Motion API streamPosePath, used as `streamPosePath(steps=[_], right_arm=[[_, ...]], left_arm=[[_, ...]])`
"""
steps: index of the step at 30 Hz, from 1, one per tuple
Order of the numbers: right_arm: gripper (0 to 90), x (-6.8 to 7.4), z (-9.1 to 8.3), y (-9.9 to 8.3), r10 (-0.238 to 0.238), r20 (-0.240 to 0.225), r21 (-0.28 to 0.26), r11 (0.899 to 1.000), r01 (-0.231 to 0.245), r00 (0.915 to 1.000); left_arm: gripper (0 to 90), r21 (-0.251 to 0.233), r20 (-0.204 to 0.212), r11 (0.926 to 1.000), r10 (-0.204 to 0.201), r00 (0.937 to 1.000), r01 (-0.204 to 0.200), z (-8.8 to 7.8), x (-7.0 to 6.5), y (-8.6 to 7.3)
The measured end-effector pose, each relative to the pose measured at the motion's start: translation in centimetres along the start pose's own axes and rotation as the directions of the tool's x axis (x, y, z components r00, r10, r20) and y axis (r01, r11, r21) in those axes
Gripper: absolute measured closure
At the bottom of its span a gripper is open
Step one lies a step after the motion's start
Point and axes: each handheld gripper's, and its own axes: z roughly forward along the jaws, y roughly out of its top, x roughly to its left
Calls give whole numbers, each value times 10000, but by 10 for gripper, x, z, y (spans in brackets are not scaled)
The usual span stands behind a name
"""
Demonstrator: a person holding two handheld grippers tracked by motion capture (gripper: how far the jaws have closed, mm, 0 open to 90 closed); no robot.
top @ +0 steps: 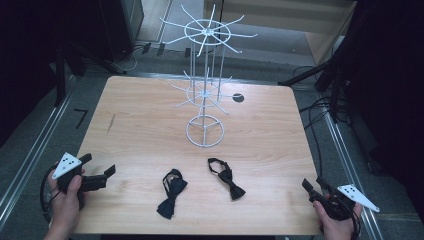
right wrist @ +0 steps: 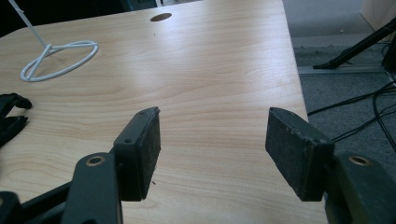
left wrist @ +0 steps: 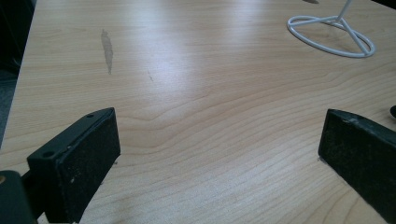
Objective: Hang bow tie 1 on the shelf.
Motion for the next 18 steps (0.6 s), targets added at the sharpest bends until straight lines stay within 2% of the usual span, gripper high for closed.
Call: streamPosePath(steps=[5, 8, 9, 10, 18], right_arm=[[382, 3, -1, 4, 58, 56, -205, 9998, -57, 10000], [387, 10, 0, 7, -133, 85, -243, 9996, 135, 9999], [387, 16, 2, 10, -351, 97, -236, 9991, 353, 9993], [387, 16, 2, 10, -351, 97, -236, 9991, 353, 9993], [378, 43, 15, 22, -764, -159, -214, 9969, 761, 9969]], left_arm=[[0, -58, 7, 10000, 8, 10000, -8, 0, 0, 0], [0, -37, 7, 10000, 10, 10000, -10, 0, 0, 0], [0, -32, 18, 10000, 9, 10000, -9, 0, 0, 0], [0, -27, 21, 10000, 8, 10000, -8, 0, 0, 0], [0, -28, 11, 10000, 17, 10000, -17, 0, 0, 0]])
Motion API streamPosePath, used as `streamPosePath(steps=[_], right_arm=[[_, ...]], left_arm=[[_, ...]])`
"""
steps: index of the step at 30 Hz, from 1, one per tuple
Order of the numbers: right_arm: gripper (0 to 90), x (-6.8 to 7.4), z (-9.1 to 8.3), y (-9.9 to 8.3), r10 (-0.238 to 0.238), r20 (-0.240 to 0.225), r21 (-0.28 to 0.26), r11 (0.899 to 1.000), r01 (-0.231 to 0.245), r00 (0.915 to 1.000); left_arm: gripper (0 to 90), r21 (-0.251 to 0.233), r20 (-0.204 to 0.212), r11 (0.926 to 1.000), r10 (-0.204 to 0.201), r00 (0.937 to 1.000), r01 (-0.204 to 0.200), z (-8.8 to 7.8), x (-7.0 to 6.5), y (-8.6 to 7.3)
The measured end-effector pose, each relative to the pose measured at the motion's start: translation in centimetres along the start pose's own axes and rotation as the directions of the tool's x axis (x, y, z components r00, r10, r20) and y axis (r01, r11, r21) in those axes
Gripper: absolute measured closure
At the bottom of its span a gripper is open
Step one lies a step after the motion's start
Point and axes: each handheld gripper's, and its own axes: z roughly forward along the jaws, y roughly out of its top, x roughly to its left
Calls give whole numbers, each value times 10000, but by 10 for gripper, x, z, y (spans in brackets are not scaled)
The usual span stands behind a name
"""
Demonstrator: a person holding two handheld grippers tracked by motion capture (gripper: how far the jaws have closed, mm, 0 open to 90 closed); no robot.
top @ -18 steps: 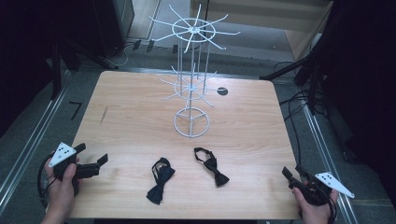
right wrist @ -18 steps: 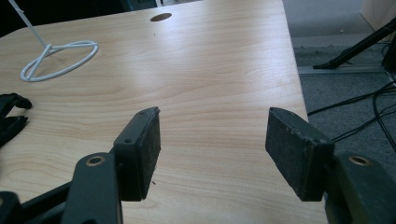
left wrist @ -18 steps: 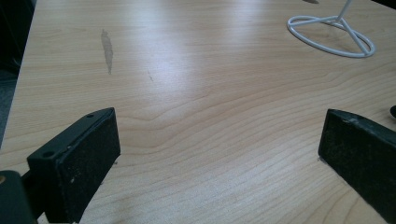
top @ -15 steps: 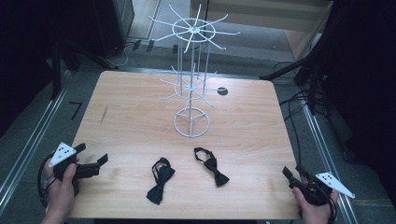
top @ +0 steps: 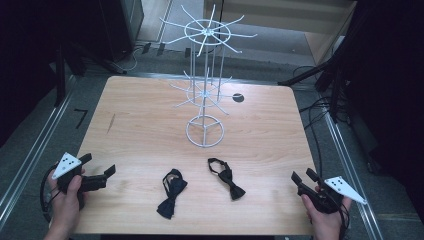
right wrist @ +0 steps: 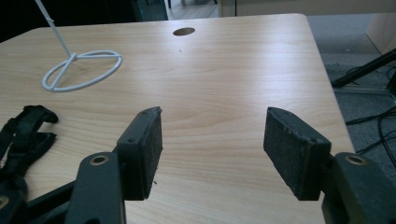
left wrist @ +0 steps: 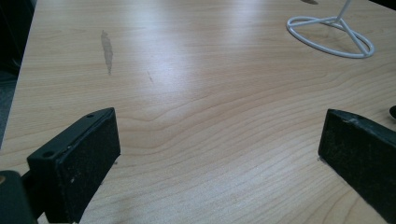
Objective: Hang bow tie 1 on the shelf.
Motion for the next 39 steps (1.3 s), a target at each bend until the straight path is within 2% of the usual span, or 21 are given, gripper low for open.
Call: streamPosePath(steps=[6, 12, 22, 39], right_arm=[[374, 14, 8, 7, -89, -227, 42, 10000, 90, 9997], [370, 30, 16, 12, -436, -533, 116, 9990, 443, 9976], [367, 53, 29, 18, -450, -903, 250, 9986, 474, 9949], [371, 95, 45, 20, -860, -1596, 513, 9941, 953, 9834]], left_arm=[[0, 18, -27, 10000, 5, 10000, -4, 0, 0, 0], [0, 37, -25, 10000, 27, 10000, -27, 0, -1, 0], [0, 35, -44, 10000, 0, 10000, 0, 1, 0, 0], [0, 74, -18, 10000, -46, 10000, 46, 1, 0, 0]])
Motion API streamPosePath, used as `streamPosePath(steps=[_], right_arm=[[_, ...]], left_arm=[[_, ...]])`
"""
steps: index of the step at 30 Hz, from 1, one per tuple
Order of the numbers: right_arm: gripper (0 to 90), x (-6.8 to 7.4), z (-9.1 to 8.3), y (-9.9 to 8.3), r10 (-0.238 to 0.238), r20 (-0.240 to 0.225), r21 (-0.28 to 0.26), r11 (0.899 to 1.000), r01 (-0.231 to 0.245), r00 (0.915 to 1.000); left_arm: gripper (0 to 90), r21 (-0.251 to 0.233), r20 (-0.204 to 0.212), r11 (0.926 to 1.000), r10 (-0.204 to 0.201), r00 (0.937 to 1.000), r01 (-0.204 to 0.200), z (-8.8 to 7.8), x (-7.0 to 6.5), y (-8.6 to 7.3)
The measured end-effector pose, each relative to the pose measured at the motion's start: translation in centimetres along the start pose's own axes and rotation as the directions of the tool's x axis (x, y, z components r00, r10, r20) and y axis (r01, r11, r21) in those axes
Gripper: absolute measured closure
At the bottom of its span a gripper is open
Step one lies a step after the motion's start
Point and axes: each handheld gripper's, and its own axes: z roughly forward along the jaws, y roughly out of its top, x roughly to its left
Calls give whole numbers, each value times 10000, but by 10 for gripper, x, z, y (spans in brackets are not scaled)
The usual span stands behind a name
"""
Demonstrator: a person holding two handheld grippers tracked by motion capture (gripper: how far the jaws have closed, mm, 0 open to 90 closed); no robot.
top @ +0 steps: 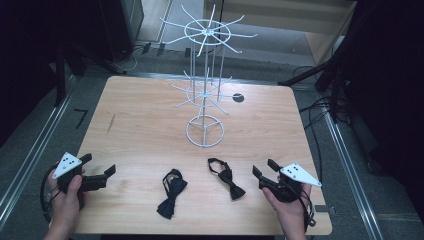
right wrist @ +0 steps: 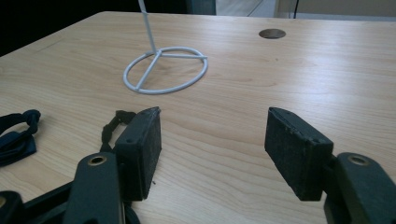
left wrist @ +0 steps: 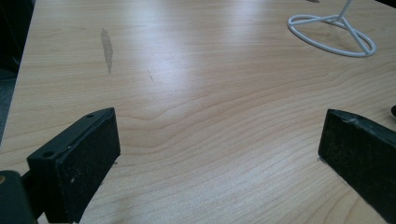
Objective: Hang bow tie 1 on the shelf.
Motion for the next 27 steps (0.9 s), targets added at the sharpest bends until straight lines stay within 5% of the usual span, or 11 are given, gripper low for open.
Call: streamPosePath(steps=[27], right_arm=[[377, 58, 32, -2, -533, -1142, 515, 9969, 595, 9920]], left_arm=[[0, 65, 63, 10000, 9, 10000, -10, 0, 0, 0]])
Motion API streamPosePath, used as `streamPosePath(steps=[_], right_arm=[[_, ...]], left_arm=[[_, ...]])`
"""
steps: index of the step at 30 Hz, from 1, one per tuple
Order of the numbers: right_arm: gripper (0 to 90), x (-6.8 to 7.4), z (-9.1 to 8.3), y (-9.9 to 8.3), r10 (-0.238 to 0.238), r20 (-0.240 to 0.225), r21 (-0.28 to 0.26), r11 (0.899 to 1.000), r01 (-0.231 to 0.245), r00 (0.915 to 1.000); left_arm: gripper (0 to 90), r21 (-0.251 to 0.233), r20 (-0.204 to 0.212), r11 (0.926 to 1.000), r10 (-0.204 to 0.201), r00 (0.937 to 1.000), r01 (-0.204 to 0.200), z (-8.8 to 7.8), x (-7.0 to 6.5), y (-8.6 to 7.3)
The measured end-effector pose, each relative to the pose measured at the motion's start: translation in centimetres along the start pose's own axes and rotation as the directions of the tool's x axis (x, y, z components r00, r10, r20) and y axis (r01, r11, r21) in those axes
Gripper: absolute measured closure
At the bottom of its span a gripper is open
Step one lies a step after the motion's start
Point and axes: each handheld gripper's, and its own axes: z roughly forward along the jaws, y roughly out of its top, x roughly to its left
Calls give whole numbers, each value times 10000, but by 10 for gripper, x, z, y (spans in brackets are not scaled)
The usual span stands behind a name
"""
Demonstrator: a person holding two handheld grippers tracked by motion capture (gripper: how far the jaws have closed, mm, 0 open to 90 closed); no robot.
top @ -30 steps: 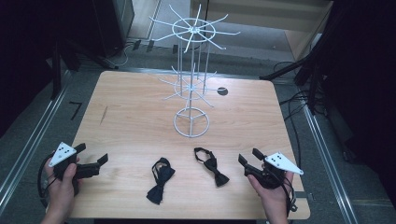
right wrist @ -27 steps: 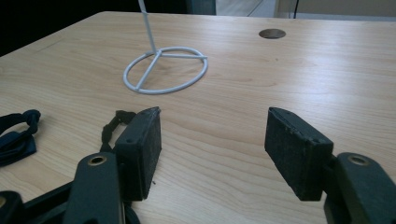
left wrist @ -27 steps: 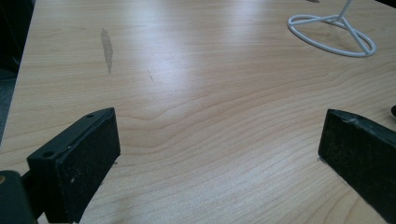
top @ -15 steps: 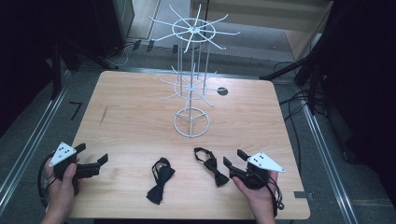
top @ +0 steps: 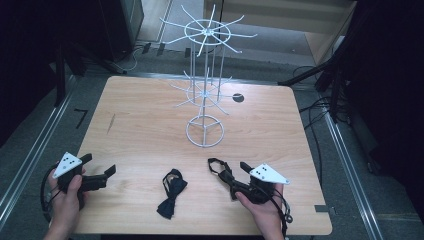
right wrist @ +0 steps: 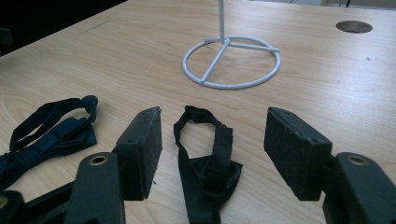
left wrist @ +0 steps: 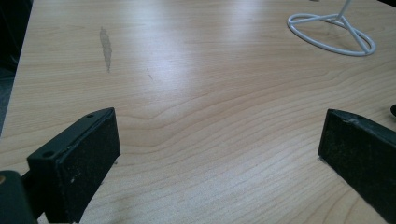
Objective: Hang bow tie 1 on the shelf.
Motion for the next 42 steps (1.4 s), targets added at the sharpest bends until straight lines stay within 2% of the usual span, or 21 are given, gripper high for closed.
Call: streamPosePath(steps=[24, 38, 42], right_arm=[[390, 35, 28, 1, -205, -762, 332, 9992, 231, 9969], [402, 57, 51, 2, -211, -1186, 561, 9980, 280, 9927], [429, 63, 58, 2, -222, -1307, 671, 9973, 312, 9912]], left_arm=[[0, 25, 10, 10000, 27, 10000, -27, 0, 0, 0], [0, 21, 22, 10000, 15, 10000, -15, 1, 0, 0], [0, 16, 23, 10000, 18, 10000, -18, 0, 0, 0]])
